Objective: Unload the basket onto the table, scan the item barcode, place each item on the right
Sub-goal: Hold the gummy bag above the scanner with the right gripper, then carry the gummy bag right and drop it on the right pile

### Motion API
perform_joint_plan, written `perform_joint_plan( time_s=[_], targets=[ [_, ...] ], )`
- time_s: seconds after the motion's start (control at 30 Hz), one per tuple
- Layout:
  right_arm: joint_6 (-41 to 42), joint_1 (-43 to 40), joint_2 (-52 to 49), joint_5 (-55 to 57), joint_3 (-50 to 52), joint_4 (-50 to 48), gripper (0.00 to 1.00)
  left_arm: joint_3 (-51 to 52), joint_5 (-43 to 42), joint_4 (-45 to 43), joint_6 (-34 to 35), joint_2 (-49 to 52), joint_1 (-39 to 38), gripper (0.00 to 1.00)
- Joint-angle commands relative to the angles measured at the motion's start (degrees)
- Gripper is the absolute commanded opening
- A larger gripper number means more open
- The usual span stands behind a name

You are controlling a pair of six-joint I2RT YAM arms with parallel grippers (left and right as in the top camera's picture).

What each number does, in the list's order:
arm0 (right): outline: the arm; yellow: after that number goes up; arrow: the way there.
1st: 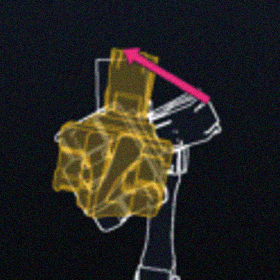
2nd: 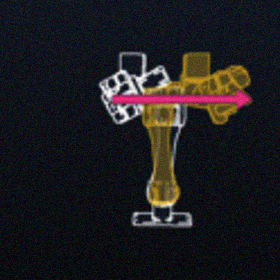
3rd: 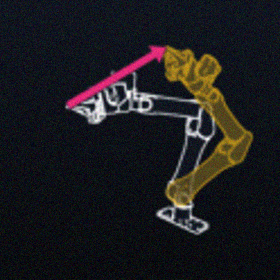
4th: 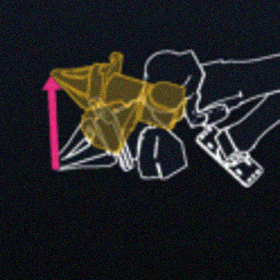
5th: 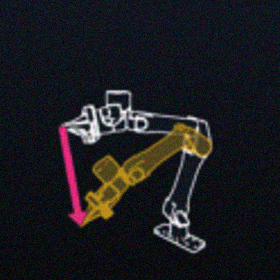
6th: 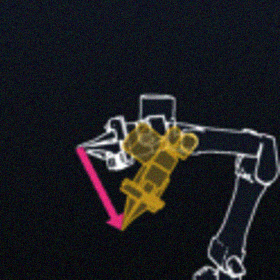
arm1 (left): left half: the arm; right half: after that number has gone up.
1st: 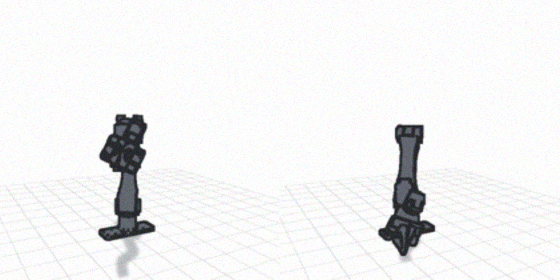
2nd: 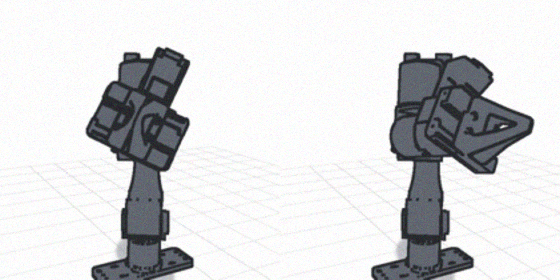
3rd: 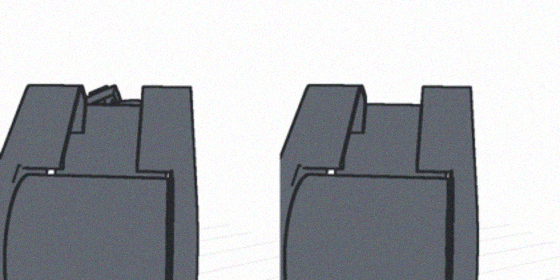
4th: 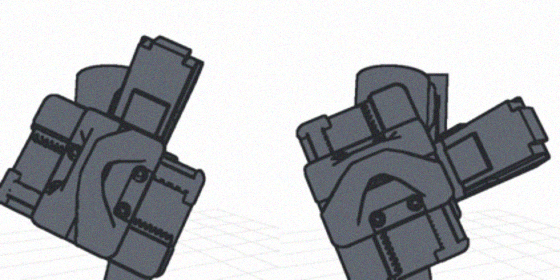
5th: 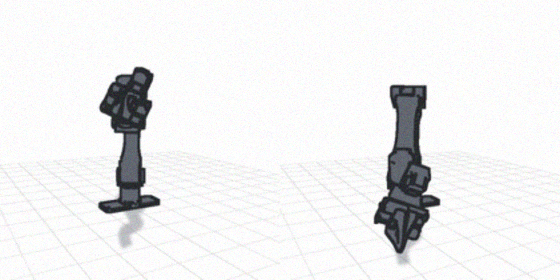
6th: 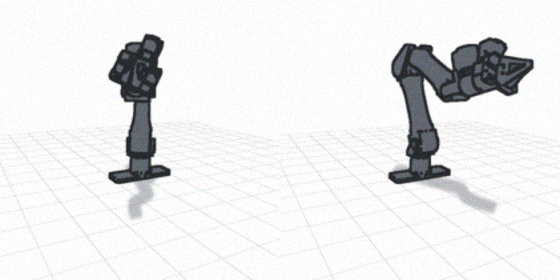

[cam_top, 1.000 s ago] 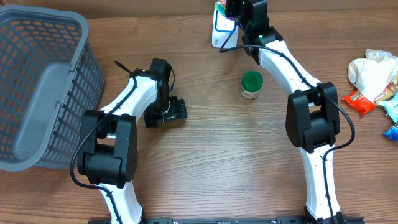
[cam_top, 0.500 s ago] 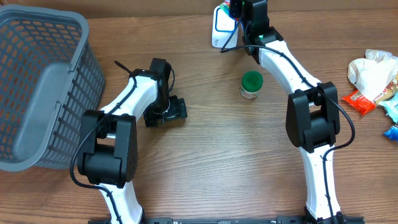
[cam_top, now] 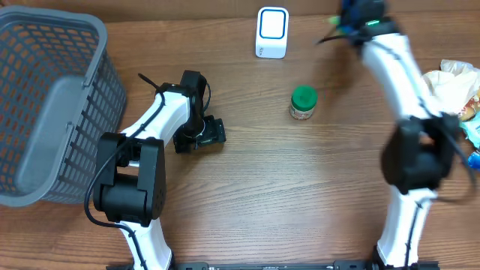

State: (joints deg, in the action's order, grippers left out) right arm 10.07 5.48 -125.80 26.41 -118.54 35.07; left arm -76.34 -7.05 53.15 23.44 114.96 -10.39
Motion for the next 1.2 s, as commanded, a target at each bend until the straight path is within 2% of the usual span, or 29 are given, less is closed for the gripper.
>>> perform_joint_plan(
  time_s=[0.0, 0.2, 0.47, 0.67, 0.83, 1.07, 1.17],
  targets=[
    [10.9, -7.5, 11.6, 0.4, -2.5, 8.8, 0.04, 0.7, -2.0, -1.2, -2.3, 1.5, 0.2, 0.91],
    [19.1, -18.7, 18.7, -2.5, -2.1, 25.6, 0.04, 0.7, -2.0, -1.1, -3.1, 1.5, 0.2, 0.91],
    [19.1, -29.1, 22.4, -4.9, -0.6, 31.0, 0.04, 0.7, -2.0, -0.4, -3.8, 1.5, 0.2, 0.92],
    [19.1, -36.5, 22.4, -8.5, 10.3, 26.9, 0.04, 0.7, -2.0, 0.8, -3.8, 1.5, 0.2, 0.91],
    [17.2, -41.7, 22.4, -14.8, 19.0, 18.7, 0.04, 0.7, -2.0, 2.2, -3.8, 1.5, 0.2, 0.91],
    [10.6, -43.2, 21.6, -16.0, 25.7, 5.0, 0.04, 0.7, -2.7, 3.8, -3.7, 1.5, 0.2, 0.91],
    [10.7, -43.2, 19.4, -16.0, 26.0, 2.1, 0.04, 0.7, -4.7, 3.8, -3.7, 1.5, 0.2, 0.91]
  ],
)
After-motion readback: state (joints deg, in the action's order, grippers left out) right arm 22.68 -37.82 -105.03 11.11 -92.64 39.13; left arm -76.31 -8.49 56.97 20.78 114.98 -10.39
